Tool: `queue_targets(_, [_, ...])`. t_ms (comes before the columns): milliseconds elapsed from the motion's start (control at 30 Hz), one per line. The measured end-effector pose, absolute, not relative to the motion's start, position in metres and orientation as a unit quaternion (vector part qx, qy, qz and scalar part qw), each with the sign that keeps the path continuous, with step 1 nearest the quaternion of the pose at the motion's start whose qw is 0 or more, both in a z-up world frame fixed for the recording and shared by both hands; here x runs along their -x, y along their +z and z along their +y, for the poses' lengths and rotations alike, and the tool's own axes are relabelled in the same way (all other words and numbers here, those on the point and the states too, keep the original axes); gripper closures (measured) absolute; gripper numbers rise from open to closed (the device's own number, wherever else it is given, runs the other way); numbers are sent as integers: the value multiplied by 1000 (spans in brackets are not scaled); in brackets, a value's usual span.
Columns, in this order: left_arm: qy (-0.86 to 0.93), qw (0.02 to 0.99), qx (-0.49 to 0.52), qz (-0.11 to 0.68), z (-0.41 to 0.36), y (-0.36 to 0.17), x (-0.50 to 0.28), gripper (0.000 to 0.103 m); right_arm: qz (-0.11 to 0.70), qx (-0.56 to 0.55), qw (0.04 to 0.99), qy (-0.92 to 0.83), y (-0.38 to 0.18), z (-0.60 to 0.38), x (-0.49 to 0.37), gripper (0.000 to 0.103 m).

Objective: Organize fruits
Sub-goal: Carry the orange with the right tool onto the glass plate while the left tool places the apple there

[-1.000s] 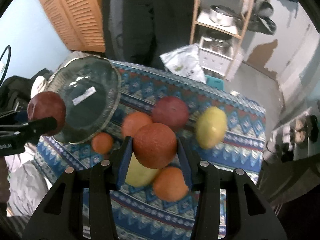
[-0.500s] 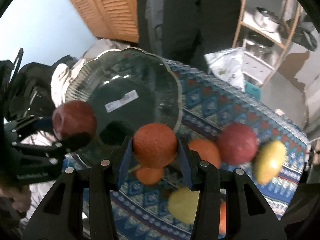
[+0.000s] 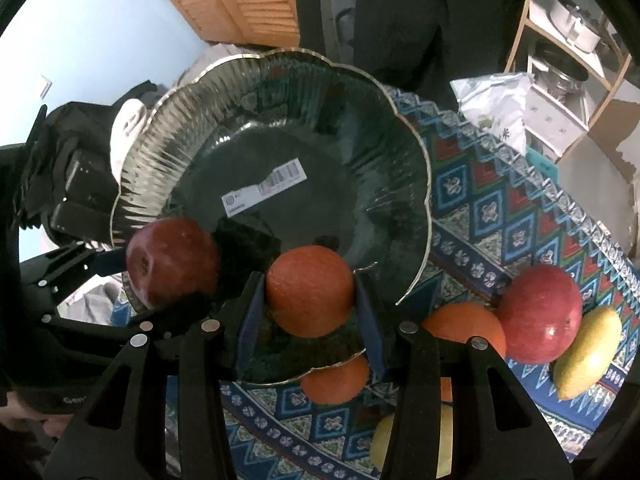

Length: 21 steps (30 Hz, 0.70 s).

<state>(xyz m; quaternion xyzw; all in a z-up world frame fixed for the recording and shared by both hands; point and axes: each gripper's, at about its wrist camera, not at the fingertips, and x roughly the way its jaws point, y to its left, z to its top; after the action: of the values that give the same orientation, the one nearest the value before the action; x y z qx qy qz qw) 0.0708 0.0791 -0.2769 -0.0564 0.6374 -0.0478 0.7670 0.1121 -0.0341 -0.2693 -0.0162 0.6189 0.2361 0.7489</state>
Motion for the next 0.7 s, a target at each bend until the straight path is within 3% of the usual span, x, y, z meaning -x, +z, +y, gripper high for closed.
queue_targets(700, [-53,774,55,628,77,-255,-70,22,609,0,768,199,-250,-51,-112,50])
